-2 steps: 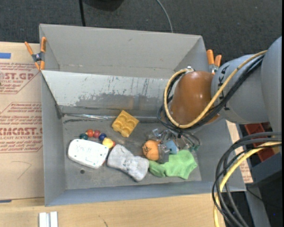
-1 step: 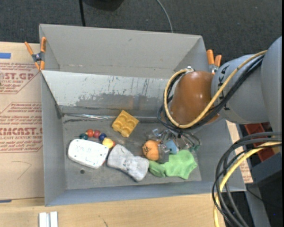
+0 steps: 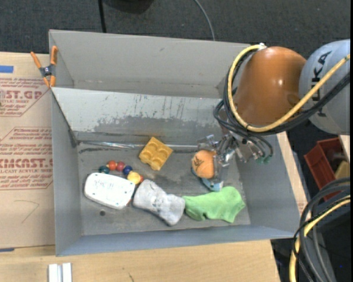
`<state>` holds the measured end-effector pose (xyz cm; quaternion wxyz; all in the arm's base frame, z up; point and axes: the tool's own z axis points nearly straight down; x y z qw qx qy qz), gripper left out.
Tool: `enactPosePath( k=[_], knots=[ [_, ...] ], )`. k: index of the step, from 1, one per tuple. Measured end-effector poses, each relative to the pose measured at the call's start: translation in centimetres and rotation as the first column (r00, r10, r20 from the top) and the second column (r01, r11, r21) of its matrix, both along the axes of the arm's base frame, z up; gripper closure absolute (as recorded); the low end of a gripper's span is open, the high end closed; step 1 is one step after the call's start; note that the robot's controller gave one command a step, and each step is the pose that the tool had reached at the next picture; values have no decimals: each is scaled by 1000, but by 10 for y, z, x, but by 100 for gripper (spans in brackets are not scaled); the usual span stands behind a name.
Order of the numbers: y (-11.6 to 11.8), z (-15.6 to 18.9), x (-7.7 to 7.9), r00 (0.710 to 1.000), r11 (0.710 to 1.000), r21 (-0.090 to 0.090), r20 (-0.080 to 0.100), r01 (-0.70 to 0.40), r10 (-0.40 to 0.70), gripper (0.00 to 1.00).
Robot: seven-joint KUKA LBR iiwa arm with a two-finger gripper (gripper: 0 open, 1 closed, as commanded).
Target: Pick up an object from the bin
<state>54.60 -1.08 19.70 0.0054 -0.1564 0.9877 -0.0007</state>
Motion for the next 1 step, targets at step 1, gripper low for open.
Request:
enactPosePath(
  k=[1],
  knots=[
    [0,0,0,1000,1000,0,0,0,0,100]
  ],
)
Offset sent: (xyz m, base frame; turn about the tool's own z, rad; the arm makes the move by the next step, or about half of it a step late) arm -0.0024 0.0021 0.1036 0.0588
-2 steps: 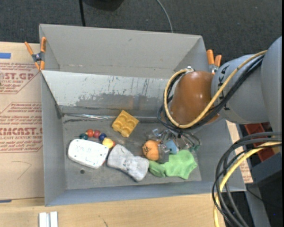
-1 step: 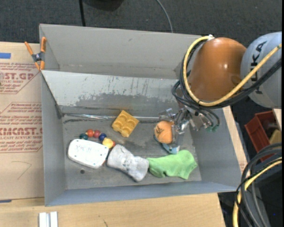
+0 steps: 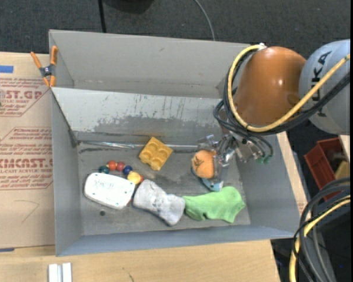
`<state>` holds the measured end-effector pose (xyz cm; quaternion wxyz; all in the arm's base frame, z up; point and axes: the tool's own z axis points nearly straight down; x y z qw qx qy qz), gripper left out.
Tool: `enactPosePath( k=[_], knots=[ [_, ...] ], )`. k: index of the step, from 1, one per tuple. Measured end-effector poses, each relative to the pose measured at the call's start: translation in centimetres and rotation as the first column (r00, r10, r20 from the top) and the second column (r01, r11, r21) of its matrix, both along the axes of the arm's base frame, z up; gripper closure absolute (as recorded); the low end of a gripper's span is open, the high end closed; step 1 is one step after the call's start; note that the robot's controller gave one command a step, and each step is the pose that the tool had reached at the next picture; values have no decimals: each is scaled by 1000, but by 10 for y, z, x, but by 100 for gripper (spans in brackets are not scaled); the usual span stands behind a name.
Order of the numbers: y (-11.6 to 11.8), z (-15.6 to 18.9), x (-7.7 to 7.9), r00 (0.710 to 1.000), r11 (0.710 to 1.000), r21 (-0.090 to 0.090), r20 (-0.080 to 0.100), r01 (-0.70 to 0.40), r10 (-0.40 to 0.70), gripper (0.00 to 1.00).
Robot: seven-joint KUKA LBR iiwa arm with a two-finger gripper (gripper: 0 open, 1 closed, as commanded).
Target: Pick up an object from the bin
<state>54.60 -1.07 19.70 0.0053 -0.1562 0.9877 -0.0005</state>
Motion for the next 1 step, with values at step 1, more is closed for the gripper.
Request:
enactPosePath(
  k=[1],
  knots=[
    [1,46,-2,1000,1000,0,-2,27,-27,100]
  ],
)
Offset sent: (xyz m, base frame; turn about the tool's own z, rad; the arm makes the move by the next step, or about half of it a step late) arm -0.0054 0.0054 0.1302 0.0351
